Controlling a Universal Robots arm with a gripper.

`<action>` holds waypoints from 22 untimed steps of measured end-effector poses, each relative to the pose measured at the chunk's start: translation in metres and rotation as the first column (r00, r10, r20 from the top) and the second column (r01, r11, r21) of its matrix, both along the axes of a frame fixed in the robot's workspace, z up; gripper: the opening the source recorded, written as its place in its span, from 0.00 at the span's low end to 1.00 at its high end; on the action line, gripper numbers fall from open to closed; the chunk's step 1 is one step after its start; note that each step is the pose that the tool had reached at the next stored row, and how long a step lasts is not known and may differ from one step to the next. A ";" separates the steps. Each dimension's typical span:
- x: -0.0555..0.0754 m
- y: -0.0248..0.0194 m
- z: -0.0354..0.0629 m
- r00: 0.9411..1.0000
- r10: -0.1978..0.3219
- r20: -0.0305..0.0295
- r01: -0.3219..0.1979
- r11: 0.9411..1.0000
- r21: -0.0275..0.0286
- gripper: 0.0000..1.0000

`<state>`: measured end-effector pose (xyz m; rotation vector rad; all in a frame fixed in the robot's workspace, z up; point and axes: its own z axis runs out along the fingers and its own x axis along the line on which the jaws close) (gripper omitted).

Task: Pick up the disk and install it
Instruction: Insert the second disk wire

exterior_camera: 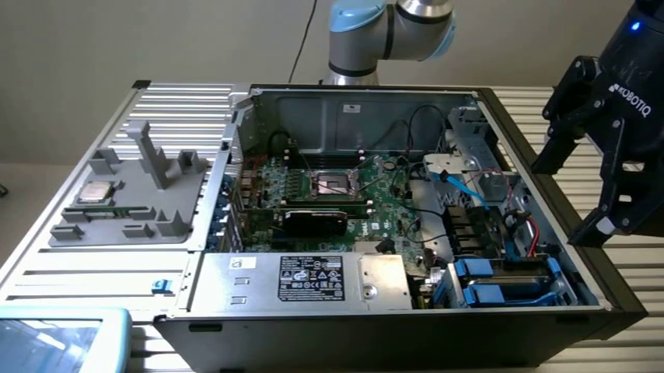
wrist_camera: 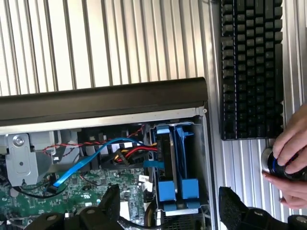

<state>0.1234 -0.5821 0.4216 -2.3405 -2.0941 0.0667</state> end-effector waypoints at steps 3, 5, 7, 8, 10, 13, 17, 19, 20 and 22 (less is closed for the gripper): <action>0.000 0.0000 0.0001 1.000 0.000 0.000 0.000 1.000 0.000 0.90; 0.000 0.0000 0.0001 1.000 0.000 0.000 0.000 1.000 0.000 0.90; 0.000 0.0000 0.0001 1.000 0.000 0.000 0.000 1.000 0.000 0.90; 0.000 0.0000 0.0001 1.000 0.000 0.000 0.000 1.000 0.000 0.90; 0.000 0.0000 0.0001 1.000 0.000 0.000 0.000 1.000 0.000 0.90; 0.000 0.0000 0.0001 1.000 0.000 0.000 0.000 1.000 0.000 0.88; 0.000 0.0000 0.0001 1.000 0.000 0.000 0.000 1.000 0.000 0.75; 0.000 0.0000 0.0001 1.000 0.000 0.000 0.000 1.000 0.000 0.69; 0.000 0.0000 0.0001 1.000 0.000 0.000 0.000 1.000 0.000 0.63; 0.000 0.0000 0.0001 1.000 0.000 0.000 0.000 1.000 0.000 0.51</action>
